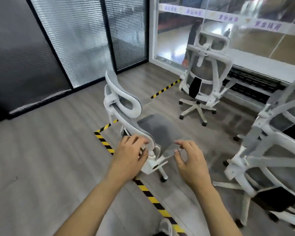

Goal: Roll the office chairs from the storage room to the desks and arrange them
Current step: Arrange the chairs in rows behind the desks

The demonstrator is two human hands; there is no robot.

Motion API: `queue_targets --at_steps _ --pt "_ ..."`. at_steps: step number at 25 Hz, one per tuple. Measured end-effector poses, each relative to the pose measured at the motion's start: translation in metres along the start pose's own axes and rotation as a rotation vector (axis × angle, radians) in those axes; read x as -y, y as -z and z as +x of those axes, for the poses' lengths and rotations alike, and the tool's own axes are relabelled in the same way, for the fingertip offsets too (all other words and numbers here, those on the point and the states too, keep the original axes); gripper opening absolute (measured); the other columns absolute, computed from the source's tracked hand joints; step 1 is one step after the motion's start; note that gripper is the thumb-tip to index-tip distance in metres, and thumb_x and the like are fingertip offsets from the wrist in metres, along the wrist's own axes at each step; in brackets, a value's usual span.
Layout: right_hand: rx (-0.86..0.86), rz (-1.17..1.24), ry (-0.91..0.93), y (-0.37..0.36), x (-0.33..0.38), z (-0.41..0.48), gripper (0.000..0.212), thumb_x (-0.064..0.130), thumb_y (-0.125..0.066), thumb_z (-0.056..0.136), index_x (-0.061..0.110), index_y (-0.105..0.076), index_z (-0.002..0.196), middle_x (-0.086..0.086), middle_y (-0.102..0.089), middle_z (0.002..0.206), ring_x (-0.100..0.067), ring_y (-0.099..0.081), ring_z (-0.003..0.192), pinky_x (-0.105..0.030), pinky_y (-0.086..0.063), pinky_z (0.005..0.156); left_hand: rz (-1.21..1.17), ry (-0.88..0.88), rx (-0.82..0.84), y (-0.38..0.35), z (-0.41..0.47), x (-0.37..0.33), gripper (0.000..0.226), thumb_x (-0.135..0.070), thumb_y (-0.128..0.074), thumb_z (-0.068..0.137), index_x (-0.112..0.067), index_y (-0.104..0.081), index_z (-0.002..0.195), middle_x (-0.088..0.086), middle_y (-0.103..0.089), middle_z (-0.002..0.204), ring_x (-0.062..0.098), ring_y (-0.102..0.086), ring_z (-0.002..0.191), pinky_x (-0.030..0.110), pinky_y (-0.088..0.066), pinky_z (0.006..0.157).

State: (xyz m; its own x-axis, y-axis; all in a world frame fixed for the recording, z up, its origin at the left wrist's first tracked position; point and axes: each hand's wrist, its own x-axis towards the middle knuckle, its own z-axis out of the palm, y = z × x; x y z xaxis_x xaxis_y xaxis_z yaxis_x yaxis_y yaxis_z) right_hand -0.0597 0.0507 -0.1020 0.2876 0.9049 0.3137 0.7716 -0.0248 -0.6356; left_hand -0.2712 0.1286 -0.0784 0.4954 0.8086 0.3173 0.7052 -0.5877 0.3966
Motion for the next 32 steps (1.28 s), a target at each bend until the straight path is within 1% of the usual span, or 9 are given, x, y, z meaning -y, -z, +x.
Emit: queue_targets --at_steps 4,10,16,20,23,25,27,30,32 --pt "0.054 0.065 0.021 -0.068 0.04 0.049 0.025 0.024 -0.061 0.095 0.03 -0.064 0.119 0.022 -0.053 0.109 -0.003 -0.051 0.102 -0.026 -0.039 0.091 0.029 0.11 0.019 0.016 0.016 0.085 0.031 -0.045 -0.035 0.095 -0.03 -0.059 0.109 -0.013 -0.059 0.108 0.012 -0.046 0.1 0.03 -0.044 0.089" --pt "0.071 0.113 -0.035 -0.161 0.071 0.123 0.024 0.029 -0.058 0.096 0.033 -0.061 0.12 0.019 -0.057 0.115 -0.006 -0.054 0.106 -0.037 -0.048 0.095 0.084 0.131 0.145 0.034 0.091 0.201 0.04 -0.048 -0.03 0.094 -0.029 -0.058 0.115 -0.01 -0.06 0.116 0.018 -0.051 0.107 0.035 -0.04 0.096" --pt "0.059 -0.022 -0.107 -0.221 0.096 0.158 0.023 0.032 -0.06 0.095 0.035 -0.06 0.117 0.021 -0.058 0.114 -0.009 -0.054 0.101 -0.033 -0.046 0.088 0.038 0.082 0.15 0.033 0.172 0.314 0.035 -0.027 -0.038 0.1 -0.028 -0.051 0.132 -0.007 -0.057 0.127 0.023 -0.052 0.107 0.04 -0.044 0.095" --pt "-0.057 -0.177 -0.282 -0.27 0.108 0.169 0.021 0.039 -0.056 0.093 0.034 -0.059 0.113 0.015 -0.059 0.107 -0.015 -0.054 0.096 -0.033 -0.044 0.084 0.042 -0.059 0.259 0.015 0.241 0.385 0.045 -0.017 -0.044 0.099 -0.025 -0.044 0.143 0.002 -0.043 0.15 0.03 -0.043 0.131 0.046 -0.039 0.106" --pt "-0.203 -0.326 -0.437 -0.307 0.124 0.165 0.029 0.053 -0.051 0.091 0.034 -0.06 0.111 0.014 -0.06 0.107 -0.016 -0.053 0.097 -0.032 -0.043 0.083 0.049 -0.222 0.378 0.003 0.273 0.421 0.045 -0.039 -0.039 0.099 -0.028 -0.045 0.142 0.003 -0.04 0.153 0.031 -0.03 0.144 0.046 -0.033 0.112" --pt "-0.26 -0.432 -0.528 -0.324 0.133 0.165 0.038 0.058 -0.048 0.09 0.031 -0.062 0.113 0.011 -0.062 0.111 -0.017 -0.055 0.103 -0.034 -0.043 0.09 0.039 -0.302 0.42 0.0 0.281 0.439 0.057 -0.058 -0.026 0.091 -0.032 -0.046 0.138 -0.002 -0.041 0.151 0.027 -0.028 0.145 0.044 -0.034 0.11" --pt "-0.296 -0.492 -0.62 -0.334 0.137 0.165 0.047 0.062 -0.042 0.091 0.028 -0.063 0.114 0.007 -0.064 0.114 -0.021 -0.055 0.111 -0.039 -0.041 0.1 -0.011 -0.312 0.415 -0.004 0.287 0.45 0.061 -0.069 -0.024 0.087 -0.038 -0.044 0.136 -0.004 -0.04 0.152 0.025 -0.027 0.145 0.046 -0.033 0.113" --pt "-0.304 -0.573 -0.719 -0.338 0.129 0.17 0.052 0.065 -0.033 0.095 0.025 -0.059 0.116 0.002 -0.061 0.119 -0.026 -0.05 0.124 -0.048 -0.028 0.115 -0.087 -0.336 0.406 -0.016 0.305 0.453 0.066 -0.077 -0.028 0.086 -0.039 -0.046 0.138 0.0 -0.039 0.153 0.027 -0.026 0.146 0.051 -0.029 0.115" --pt "-0.308 -0.572 -0.712 -0.339 0.121 0.172 0.051 0.064 -0.031 0.097 0.024 -0.055 0.118 0.001 -0.057 0.122 -0.026 -0.045 0.13 -0.048 -0.018 0.12 -0.153 -0.339 0.436 -0.026 0.315 0.453 0.068 -0.077 -0.033 0.084 -0.035 -0.049 0.135 0.002 -0.038 0.153 0.028 -0.019 0.148 0.05 -0.025 0.118"
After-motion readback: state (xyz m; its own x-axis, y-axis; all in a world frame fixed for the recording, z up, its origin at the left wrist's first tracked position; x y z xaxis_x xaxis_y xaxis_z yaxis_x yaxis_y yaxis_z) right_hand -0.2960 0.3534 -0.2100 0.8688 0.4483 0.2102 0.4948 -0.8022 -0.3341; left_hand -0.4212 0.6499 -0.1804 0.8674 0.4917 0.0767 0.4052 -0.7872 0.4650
